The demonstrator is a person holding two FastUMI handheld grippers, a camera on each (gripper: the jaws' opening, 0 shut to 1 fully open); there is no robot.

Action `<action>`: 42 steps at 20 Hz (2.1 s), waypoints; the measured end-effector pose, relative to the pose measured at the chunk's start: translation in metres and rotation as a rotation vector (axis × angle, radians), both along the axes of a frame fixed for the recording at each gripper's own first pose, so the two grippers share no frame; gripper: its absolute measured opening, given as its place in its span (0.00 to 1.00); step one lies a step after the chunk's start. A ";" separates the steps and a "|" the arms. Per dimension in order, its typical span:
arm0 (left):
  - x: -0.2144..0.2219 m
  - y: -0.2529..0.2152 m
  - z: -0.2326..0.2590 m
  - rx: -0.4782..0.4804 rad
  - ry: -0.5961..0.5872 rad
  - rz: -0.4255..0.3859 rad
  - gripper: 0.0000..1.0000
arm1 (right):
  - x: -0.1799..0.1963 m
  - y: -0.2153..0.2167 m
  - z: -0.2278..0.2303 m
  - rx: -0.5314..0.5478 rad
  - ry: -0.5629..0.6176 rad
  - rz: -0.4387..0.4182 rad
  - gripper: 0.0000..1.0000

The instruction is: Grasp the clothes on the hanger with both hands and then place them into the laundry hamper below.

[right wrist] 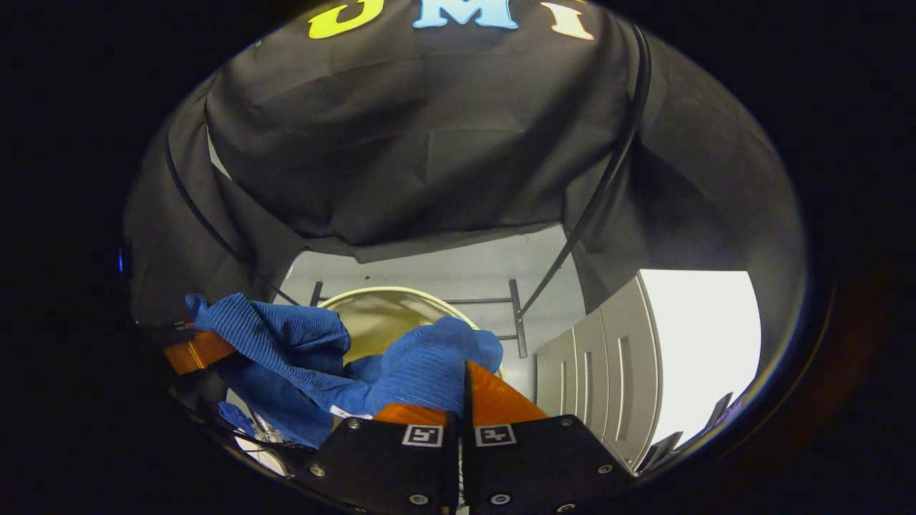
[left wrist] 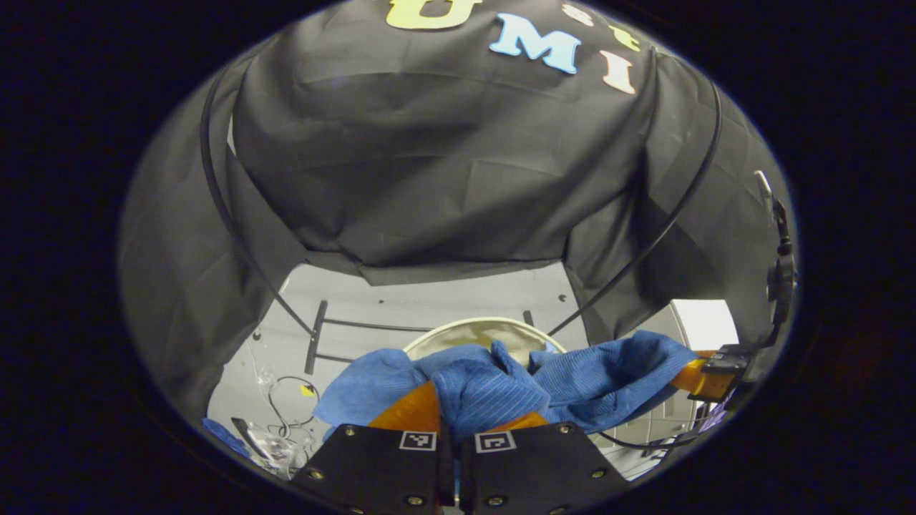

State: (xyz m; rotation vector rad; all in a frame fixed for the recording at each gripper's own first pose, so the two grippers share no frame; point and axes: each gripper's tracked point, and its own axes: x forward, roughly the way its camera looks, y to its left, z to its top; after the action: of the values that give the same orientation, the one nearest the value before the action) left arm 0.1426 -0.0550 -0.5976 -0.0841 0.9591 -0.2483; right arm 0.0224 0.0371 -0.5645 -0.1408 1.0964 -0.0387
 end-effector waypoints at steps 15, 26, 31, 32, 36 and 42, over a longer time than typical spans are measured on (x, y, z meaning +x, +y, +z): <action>-0.032 0.006 0.018 0.077 0.047 -0.066 0.78 | -0.021 0.008 0.005 0.087 0.047 -0.004 0.51; -0.071 0.055 0.189 0.111 -0.170 -0.005 0.94 | -0.015 -0.011 0.150 0.020 -0.195 -0.041 0.95; -0.060 0.057 0.274 0.084 -0.310 0.047 0.94 | -0.009 -0.025 0.234 0.028 -0.385 -0.083 0.95; -0.054 0.056 0.292 0.102 -0.347 0.044 0.95 | -0.010 -0.029 0.249 0.037 -0.416 -0.092 0.95; -0.045 0.034 0.359 0.127 -0.478 0.021 0.95 | -0.021 -0.049 0.294 0.055 -0.509 -0.105 0.95; -0.068 -0.016 0.485 0.122 -0.676 0.066 0.94 | -0.012 -0.073 0.396 0.034 -0.745 -0.032 0.92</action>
State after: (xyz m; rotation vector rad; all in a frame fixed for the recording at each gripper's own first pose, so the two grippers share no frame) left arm 0.0742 -0.0708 -0.1130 0.0788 0.2968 -0.1391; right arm 0.0100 -0.0359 -0.1684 -0.0672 0.3552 -0.0924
